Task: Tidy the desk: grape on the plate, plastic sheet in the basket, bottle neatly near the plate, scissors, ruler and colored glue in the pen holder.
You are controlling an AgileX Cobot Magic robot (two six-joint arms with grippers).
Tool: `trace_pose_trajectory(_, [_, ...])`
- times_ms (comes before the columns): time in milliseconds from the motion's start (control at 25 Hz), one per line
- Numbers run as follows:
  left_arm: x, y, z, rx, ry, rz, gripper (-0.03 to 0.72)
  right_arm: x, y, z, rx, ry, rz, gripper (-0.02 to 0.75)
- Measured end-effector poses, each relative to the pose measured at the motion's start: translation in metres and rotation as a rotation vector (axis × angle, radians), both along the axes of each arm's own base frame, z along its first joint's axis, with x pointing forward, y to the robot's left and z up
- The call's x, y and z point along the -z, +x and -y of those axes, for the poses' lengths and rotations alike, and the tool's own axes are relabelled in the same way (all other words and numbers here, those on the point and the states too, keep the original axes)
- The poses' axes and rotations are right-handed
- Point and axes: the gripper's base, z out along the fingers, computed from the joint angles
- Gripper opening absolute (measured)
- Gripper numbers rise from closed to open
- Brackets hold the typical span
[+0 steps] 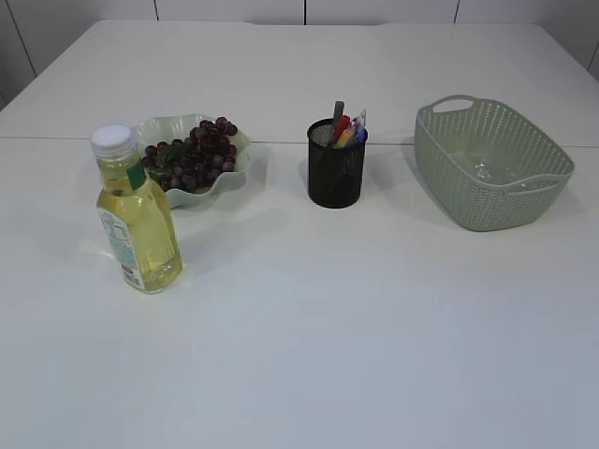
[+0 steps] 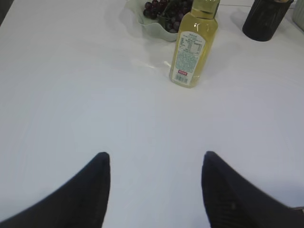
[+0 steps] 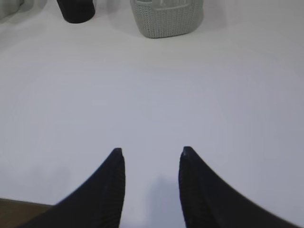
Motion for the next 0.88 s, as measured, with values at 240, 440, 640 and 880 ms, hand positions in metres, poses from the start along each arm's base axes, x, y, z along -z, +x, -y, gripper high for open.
trace_pose_trajectory(240, [-0.0002,0.0001,0.0000,0.008,0.012,0.005,0.447,0.0037,0.0067,-0.0007,-0.003,-0.004,0.031,0.314])
trace_pose_trajectory(440, [-0.0005,0.0003,0.0000,0.009,0.016,0.010,0.477,0.0040,0.0070,-0.0007,-0.007,-0.011,0.032,0.314])
trace_pose_trajectory(640, [-0.0007,0.0008,-0.0024,-0.008,0.040,0.016,0.497,0.0040,0.0070,-0.0007,-0.015,-0.023,0.033,0.379])
trace_pose_trajectory(880, [-0.0008,0.0010,-0.0035,-0.015,0.052,0.019,0.522,0.0039,0.0071,-0.0007,-0.023,-0.036,0.036,0.420])
